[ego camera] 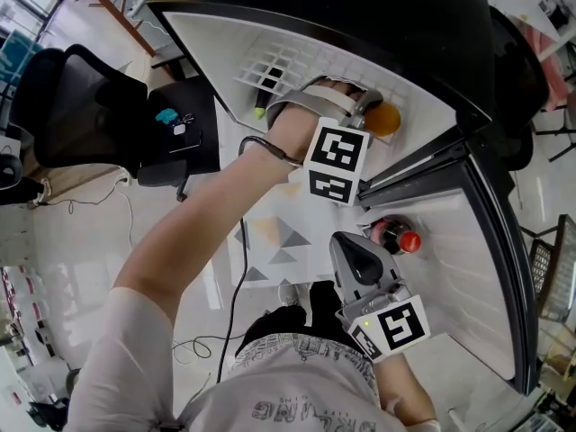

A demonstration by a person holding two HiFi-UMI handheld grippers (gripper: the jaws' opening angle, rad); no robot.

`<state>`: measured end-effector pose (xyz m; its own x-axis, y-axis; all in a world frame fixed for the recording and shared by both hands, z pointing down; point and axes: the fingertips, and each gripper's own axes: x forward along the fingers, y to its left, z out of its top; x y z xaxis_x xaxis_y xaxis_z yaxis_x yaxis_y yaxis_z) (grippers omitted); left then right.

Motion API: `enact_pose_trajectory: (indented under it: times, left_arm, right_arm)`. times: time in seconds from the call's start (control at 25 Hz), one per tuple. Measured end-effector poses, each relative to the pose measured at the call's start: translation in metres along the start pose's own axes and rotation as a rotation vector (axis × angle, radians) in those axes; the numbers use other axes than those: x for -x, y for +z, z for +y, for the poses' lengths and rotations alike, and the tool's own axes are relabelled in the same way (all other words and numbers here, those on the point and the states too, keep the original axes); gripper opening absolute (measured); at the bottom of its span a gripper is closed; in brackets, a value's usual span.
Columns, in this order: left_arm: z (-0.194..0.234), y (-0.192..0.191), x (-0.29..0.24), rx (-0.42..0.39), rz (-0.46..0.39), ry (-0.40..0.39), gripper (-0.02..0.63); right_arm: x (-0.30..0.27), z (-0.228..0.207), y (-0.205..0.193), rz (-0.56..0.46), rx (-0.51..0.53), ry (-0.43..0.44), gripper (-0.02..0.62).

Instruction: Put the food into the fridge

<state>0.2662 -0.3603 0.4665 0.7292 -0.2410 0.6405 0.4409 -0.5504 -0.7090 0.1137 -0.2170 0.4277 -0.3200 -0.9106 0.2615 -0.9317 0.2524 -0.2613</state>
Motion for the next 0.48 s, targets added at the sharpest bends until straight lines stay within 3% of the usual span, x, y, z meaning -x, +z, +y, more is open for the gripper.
enact_pose_trajectory:
  times: [0.24,0.48]
  left_arm:
    - [-0.0036,0.0015,-0.0039,-0.055,0.012,0.011,0.338]
    - [-0.0047,0.0011,-0.0022,-0.043,0.009,0.015,0.341]
  right_arm:
    - [0.0020,0.0007,0.0014,0.001,0.003,-0.005,0.002]
    - [0.0040,0.0049,0.0027,0.000,0.005,-0.007,0.002]
